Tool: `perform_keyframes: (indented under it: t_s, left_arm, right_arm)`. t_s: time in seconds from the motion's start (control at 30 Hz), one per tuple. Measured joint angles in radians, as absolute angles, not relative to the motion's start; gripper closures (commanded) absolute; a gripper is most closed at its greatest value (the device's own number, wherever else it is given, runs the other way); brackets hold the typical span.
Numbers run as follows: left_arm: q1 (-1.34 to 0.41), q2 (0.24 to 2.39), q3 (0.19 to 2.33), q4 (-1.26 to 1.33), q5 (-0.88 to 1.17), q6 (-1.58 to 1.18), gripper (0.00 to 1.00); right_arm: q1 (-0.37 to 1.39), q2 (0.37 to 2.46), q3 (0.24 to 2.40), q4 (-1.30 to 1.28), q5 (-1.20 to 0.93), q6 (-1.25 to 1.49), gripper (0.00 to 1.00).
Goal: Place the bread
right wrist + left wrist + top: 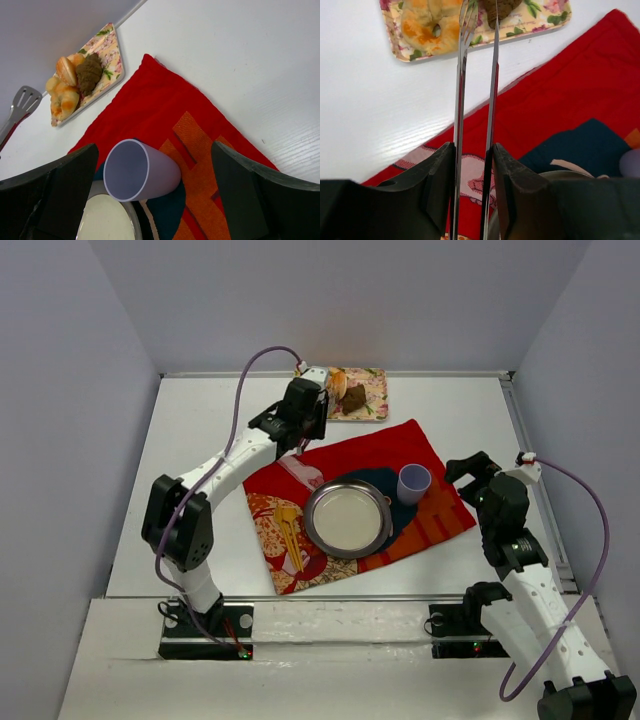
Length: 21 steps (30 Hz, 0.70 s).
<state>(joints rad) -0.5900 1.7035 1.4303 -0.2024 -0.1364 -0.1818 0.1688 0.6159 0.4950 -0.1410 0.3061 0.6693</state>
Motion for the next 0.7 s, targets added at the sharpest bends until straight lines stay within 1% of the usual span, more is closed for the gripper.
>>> perform_keyframes:
  t_s: [0.1,0.17,0.23,0.27,0.3,0.7]
  left_arm:
    - [-0.607,1.788,1.535,-0.244,-0.196,-0.131,0.57]
    - [-0.617,1.843,1.604,-0.268,-0.240,-0.105,0.54]
    - [-0.623,1.888,1.652,-0.282,-0.278,-0.080,0.50]
    - [-0.625,1.903,1.669,-0.296,-0.295,-0.068,0.45]
    - [-0.627,1.913,1.675,-0.303,-0.302,-0.060,0.43]
    - [-0.628,1.975,1.711,-0.382,-0.366,-0.027,0.43]
  right_arm:
    - [0.169,0.616,0.495,-0.141,0.307,0.669,0.00]
    - [0.169,0.617,0.495,-0.141,0.307,0.669,0.00]
    - [0.169,0.619,0.495,-0.140,0.307,0.669,0.00]
    - [0.169,0.621,0.495,-0.139,0.307,0.669,0.00]
    - [0.169,0.625,0.495,-0.138,0.307,0.669,0.00]
    - [0.169,0.642,0.495,-0.126,0.307,0.666,0.00]
